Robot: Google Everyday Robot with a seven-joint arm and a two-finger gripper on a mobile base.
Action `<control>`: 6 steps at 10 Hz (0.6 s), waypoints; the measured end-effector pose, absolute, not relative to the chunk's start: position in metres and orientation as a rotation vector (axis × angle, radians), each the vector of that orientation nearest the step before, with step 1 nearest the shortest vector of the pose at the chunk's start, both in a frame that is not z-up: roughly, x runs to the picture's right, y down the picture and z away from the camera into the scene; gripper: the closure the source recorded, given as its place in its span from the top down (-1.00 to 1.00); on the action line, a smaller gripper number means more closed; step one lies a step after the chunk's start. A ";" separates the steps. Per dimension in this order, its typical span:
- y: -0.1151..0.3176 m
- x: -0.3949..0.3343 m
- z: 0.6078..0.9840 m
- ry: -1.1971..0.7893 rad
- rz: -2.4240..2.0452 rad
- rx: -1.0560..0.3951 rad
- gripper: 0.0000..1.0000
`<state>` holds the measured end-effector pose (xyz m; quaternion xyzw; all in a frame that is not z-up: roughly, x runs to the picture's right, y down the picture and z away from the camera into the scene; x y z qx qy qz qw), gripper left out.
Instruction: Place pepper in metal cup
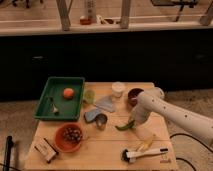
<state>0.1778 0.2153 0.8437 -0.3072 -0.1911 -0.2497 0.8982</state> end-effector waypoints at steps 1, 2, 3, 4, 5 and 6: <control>0.214 0.179 0.844 -0.396 -0.516 -0.635 -0.91; 0.212 0.181 0.843 -0.394 -0.518 -0.633 -0.99; 0.211 0.183 0.842 -0.392 -0.518 -0.632 -1.00; 0.210 0.185 0.840 -0.391 -0.520 -0.629 -1.00; 0.208 0.187 0.837 -0.390 -0.521 -0.621 -1.00; 0.205 0.188 0.834 -0.390 -0.522 -0.612 -1.00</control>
